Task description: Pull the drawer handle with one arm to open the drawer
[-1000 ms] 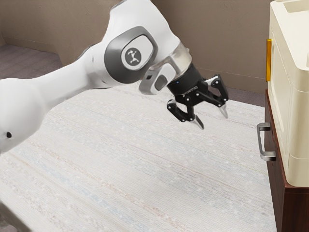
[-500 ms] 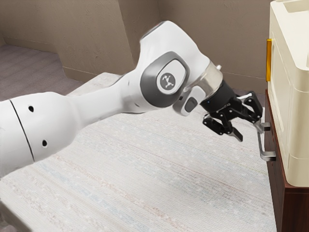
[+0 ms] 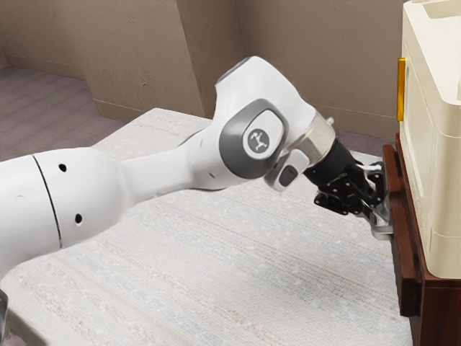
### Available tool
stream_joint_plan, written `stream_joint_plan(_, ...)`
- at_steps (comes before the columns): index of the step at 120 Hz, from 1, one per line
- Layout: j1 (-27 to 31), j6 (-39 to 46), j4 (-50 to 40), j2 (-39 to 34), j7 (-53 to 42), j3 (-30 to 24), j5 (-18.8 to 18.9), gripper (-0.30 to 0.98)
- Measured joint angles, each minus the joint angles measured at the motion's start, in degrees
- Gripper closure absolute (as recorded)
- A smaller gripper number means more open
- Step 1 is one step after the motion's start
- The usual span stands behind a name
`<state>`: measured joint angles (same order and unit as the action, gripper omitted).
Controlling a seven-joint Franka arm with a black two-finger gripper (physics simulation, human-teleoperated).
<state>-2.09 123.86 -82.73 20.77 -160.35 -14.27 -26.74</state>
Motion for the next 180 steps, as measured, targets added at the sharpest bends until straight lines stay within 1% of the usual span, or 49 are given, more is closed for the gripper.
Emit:
stream_joint_plan(18, 1.97, 0.59, -5.01, -3.94, -1.56, -0.02, -0.78, 0.74)
stream_joint_plan(53, 5.76, 1.04, -13.89, -12.06, -4.10, 0.00, -1.69, 0.79)
stream_joint_plan(101, 10.17, 0.97, -21.53, -19.07, -5.71, 0.14, -2.24, 0.79)
stream_joint_plan(112, 10.33, 0.84, -23.06, -20.69, -5.71, 1.15, -2.14, 0.79)
stream_joint_plan(120, 11.82, 0.76, -24.00, -21.42, -5.71, 0.34, -2.15, 0.79)
stream_joint_plan(134, 13.05, 0.64, -26.11, -23.20, -5.71, 0.50, -2.20, 0.79)
stream_joint_plan(157, 12.19, 0.40, -27.46, -24.63, -5.71, 1.60, -2.06, 0.78)
stream_joint_plan(168, 12.00, 0.30, -27.49, -24.69, -5.69, 1.78, -1.95, 0.76)
stream_joint_plan(180, 11.74, 0.14, -27.51, -24.70, -5.56, 1.89, -1.56, 0.68)
